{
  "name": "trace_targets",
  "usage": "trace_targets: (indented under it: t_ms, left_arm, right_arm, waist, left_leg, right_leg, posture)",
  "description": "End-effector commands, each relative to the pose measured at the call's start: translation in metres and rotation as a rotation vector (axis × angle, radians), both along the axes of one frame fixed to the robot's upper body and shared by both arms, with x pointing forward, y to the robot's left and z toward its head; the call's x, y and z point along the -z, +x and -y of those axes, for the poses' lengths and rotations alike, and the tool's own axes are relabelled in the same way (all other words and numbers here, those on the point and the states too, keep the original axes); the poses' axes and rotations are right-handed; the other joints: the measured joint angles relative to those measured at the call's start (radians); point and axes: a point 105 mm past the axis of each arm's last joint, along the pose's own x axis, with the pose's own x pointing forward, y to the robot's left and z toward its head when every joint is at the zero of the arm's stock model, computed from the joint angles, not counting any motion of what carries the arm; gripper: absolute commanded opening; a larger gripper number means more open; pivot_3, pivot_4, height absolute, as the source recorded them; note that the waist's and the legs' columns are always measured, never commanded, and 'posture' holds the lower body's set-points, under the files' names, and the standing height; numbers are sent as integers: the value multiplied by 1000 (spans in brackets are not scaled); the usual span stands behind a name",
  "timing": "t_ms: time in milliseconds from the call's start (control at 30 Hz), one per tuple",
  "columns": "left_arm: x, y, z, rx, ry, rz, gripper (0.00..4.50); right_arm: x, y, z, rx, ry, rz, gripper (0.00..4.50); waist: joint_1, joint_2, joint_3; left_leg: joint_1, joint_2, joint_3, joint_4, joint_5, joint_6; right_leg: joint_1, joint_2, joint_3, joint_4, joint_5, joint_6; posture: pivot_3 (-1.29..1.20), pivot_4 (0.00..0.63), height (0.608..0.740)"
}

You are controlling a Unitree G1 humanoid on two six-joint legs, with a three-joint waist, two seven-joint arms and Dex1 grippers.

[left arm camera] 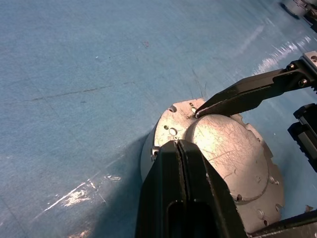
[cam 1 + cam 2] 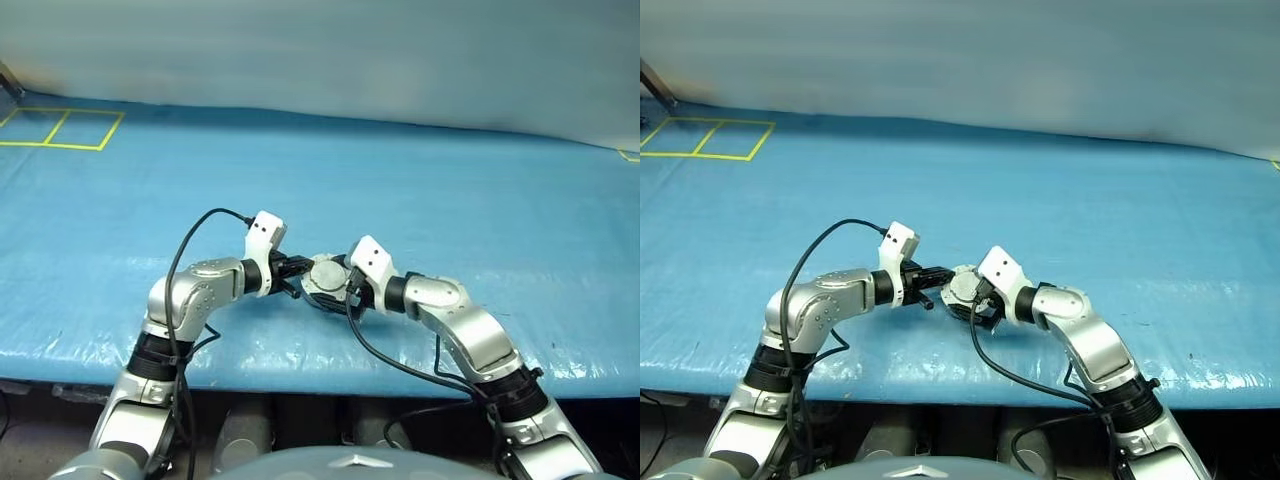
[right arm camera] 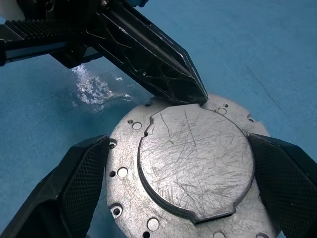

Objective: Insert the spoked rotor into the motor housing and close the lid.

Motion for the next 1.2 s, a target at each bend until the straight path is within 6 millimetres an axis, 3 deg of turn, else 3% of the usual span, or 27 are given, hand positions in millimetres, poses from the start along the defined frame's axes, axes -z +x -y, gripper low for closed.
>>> trace_targets:
  t_ms: [33,167,300,467,633,967,1067,1200]
  left_arm:
    - [5,-8,5,39,10,-24,0]
    - [0,-7,6,46,-17,-2,0]
    - [-2,-7,7,58,-26,11,0]
    - [-2,-6,8,58,-31,20,0]
    - [-3,-6,8,56,-31,22,0]
    - [-1,-6,6,48,-31,19,0]
    - [-1,-5,5,45,-31,20,0]
    - [-1,-5,5,41,-29,19,0]
  right_arm:
    - [13,-17,18,60,65,-123,4461]
    - [-7,-33,27,114,212,-142,4461]
    - [-17,-36,37,262,410,-225,4461]
    - [-1,-32,45,506,573,-397,4461]
    - [11,-29,36,631,720,-547,4461]
    - [-3,-28,7,582,1064,-785,4461]
    - [-7,-27,8,586,1147,-817,3888]
    - [-4,-30,12,595,1167,-856,2598]
  waist:
    - [9,0,0]
    - [18,0,0]
    - [21,0,0]
    - [20,0,0]
    - [18,1,0]
    - [14,1,0]
    - [13,1,0]
    - [12,1,0]
  left_leg:
    - [0,0,0,-1,0,1]
    - [-2,-1,1,-3,-2,2]
    - [-3,-2,2,-7,-1,0]
    - [-3,-1,1,-8,1,-2]
    - [-5,-2,2,-9,0,-1]
    - [-5,-1,2,-9,0,-1]
    - [-5,-1,2,-9,1,-1]
    - [-5,0,2,-9,1,-1]
  right_leg:
    - [1,0,-1,-3,0,0]
    - [1,-2,-1,-5,0,1]
    - [1,-2,-1,-5,0,1]
    - [0,-1,-1,-4,0,0]
    - [-2,-1,0,-4,0,1]
    - [-2,6,4,-4,0,1]
    - [-2,8,6,-4,0,1]
    - [-3,9,8,-4,1,3]
  posture:
    - [0,150,740]
    - [0,150,740]
    - [0,150,740]
    - [0,150,740]
    - [0,150,740]
    - [0,150,740]
    - [0,150,740]
    - [0,150,740]
